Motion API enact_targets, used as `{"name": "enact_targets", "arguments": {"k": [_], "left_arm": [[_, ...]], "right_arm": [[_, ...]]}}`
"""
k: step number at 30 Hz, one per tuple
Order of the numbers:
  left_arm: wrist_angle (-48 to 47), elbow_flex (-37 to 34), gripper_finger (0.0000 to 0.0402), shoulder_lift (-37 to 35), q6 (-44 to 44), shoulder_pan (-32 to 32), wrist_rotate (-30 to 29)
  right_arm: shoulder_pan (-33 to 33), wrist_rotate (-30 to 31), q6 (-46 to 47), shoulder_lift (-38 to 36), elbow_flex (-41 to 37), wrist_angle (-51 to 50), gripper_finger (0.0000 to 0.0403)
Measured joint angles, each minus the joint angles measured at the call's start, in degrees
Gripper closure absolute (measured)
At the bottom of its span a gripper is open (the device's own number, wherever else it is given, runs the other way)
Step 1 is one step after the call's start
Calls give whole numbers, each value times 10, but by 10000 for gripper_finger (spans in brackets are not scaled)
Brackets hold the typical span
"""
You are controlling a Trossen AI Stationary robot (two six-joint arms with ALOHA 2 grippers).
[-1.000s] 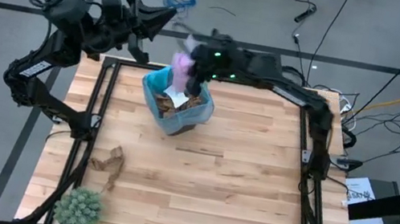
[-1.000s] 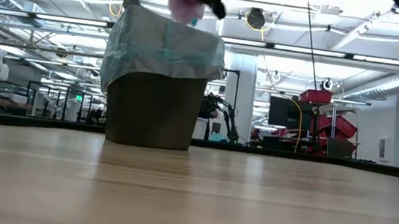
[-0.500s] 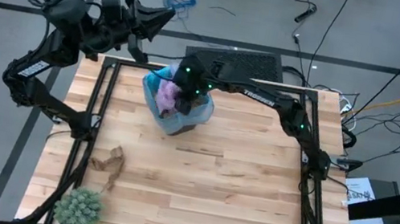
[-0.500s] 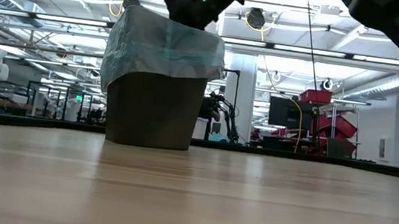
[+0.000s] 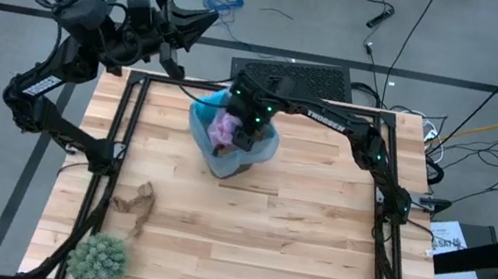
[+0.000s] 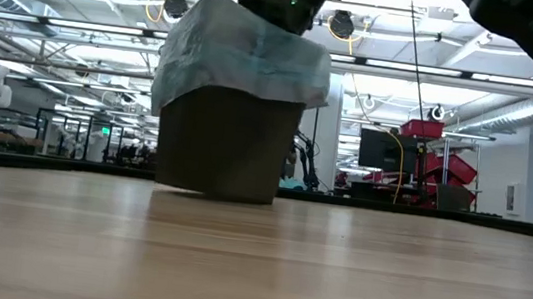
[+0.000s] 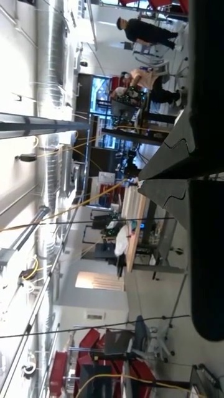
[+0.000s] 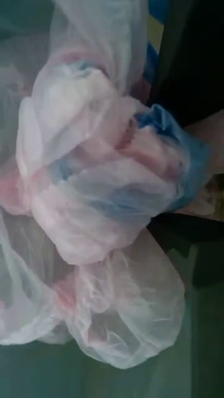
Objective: Pick and place trash into bin
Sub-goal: Put the pink plastic bag into the brown trash bin
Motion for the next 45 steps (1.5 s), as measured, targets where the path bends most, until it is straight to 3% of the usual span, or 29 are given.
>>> {"name": "enact_targets", "arguments": {"k": [5, 11, 22, 28, 36, 39, 42, 45], "left_arm": [[-1, 0, 402, 0, 0, 0, 0], [-1, 0, 402, 0, 1, 0, 0], [0, 0, 402, 0, 0, 0, 0], [-1, 0, 402, 0, -3, 0, 0], [-4, 0, 402, 0, -3, 0, 0], [-5, 0, 402, 0, -3, 0, 0], [-4, 0, 402, 0, -3, 0, 0], [-4, 0, 402, 0, -3, 0, 0]], "right_arm": [[16, -31, -1, -24, -1, -65, 236], [40, -25, -5, -58, -2, -57, 224], [60, 7, -1, -65, -2, -67, 111], [60, 8, -4, -69, -2, -77, 86], [60, 10, -13, -94, -2, -80, 85], [59, 40, -19, -113, -2, -67, 92], [55, 47, -7, -129, -2, -33, 124], [54, 48, 8, -134, 0, 14, 193]]}}
